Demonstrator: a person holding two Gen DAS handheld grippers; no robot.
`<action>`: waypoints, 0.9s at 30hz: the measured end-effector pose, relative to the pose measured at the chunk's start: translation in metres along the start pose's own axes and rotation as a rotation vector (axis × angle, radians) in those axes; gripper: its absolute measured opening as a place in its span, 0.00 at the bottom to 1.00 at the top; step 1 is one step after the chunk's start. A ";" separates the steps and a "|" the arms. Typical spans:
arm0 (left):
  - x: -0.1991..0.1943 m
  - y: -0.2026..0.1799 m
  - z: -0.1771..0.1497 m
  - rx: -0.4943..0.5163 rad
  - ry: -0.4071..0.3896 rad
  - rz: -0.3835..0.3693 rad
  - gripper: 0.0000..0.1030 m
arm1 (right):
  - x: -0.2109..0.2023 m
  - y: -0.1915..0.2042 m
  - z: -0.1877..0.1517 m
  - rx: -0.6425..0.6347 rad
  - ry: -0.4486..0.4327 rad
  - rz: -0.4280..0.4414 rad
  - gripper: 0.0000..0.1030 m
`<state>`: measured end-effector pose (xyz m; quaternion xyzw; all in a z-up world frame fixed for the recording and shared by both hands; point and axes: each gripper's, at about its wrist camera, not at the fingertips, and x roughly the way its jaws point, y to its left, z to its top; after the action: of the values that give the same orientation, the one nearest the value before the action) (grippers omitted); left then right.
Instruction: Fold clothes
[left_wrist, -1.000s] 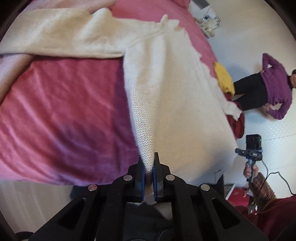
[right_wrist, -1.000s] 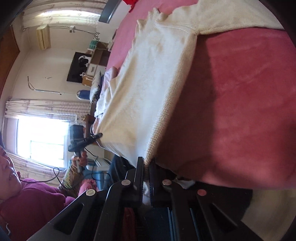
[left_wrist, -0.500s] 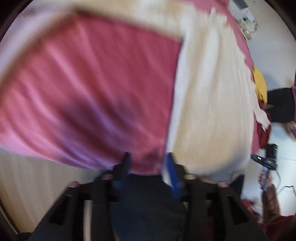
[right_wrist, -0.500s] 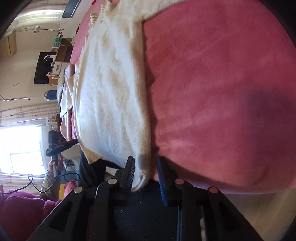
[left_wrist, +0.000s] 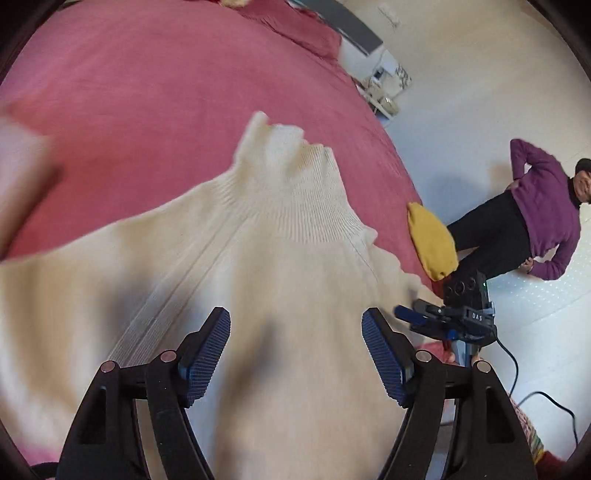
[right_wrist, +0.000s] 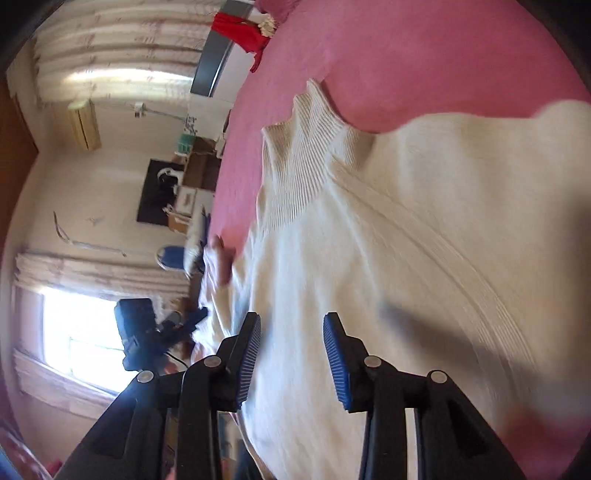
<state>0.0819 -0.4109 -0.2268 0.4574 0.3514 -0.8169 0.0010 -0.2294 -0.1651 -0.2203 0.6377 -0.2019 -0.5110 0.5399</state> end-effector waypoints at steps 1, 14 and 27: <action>0.023 -0.002 0.014 0.010 0.015 0.000 0.73 | 0.014 -0.006 0.012 0.022 -0.008 0.017 0.36; 0.057 0.038 0.061 0.032 -0.047 0.070 0.73 | -0.013 -0.053 0.107 0.057 -0.246 -0.009 0.32; -0.063 0.035 -0.058 0.039 -0.122 0.113 0.73 | -0.006 -0.005 0.030 -0.023 -0.281 -0.175 0.39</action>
<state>0.1732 -0.4238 -0.2186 0.4258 0.3085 -0.8485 0.0598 -0.2594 -0.1732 -0.2192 0.5689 -0.2132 -0.6425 0.4670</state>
